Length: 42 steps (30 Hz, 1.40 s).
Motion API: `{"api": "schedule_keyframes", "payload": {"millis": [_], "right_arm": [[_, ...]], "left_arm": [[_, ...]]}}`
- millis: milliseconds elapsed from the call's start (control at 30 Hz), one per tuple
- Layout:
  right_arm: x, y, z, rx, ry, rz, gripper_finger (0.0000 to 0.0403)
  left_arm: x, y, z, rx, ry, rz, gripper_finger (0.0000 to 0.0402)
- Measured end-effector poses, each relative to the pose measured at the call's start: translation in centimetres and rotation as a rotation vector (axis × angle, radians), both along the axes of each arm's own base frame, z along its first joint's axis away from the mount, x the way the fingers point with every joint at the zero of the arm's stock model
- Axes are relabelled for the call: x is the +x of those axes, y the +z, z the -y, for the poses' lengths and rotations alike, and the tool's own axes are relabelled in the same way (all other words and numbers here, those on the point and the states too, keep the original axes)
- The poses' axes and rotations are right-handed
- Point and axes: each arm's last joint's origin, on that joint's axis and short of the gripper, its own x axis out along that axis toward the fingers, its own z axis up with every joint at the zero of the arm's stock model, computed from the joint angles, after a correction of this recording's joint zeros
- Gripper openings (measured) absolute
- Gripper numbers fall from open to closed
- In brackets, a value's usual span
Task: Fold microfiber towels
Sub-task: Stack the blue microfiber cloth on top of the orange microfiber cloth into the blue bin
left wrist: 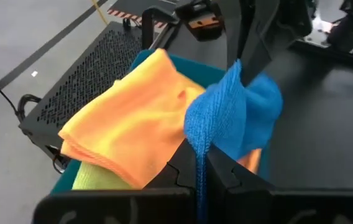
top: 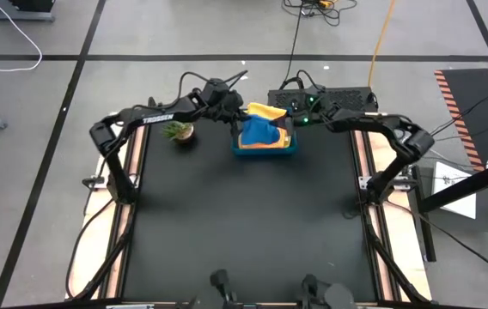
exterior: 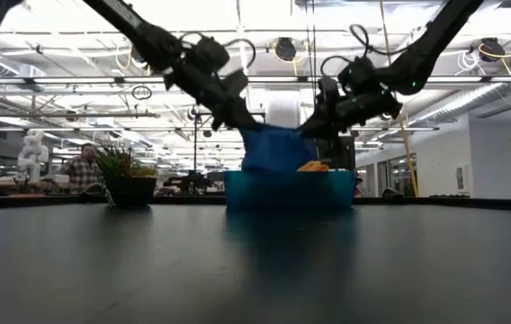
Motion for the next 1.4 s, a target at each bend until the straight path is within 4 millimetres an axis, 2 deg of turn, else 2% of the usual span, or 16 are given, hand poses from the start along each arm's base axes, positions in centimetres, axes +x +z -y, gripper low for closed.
{"api": "schedule_keyframes", "payload": {"millis": [200,367,500,733,833,967,1033,1133,1400], "right_arm": [[-0.6,-1.7,1.4,-0.027,-0.063,-0.042,0.0],[-0.7,-1.0,1.2,-0.036,-0.023,-0.012,0.0],[-0.3,1.2,-0.3,-0.012,0.092,0.079,0.0],[1.3,5.4,-5.4,-0.065,0.298,0.175,0.0],[1.8,6.1,-7.1,-0.06,0.357,0.179,0.0],[2.3,5.5,-8.3,-0.054,0.402,0.157,0.0],[2.4,4.5,-8.1,-0.048,0.379,0.124,0.0],[1.8,2.7,-7.0,-0.033,0.295,0.062,0.0],[-0.3,0.5,-3.0,-0.146,-0.016,-0.078,0.0]], "left_arm": [[0.5,-2.1,-1.9,0.038,-0.003,0.031,0.0005],[0.7,-1.4,-1.4,0.059,-0.03,0.05,0.0003],[0.3,1.3,0.4,0.068,-0.069,0.077,0.0004],[-0.5,6.1,6.1,0.078,-0.157,0.078,0.0003],[-0.1,6.3,8.0,0.05,-0.186,0.058,0.0003],[0.7,5.3,9.5,0.063,-0.183,-0.024,0.0003],[1.2,4.6,9.4,0.078,-0.152,-0.055,0.0003],[1.5,3.0,8.1,0.062,-0.12,-0.088,0.0003],[2.3,-0.4,2.8,0.09,0.02,-0.048,0.0003]]}}
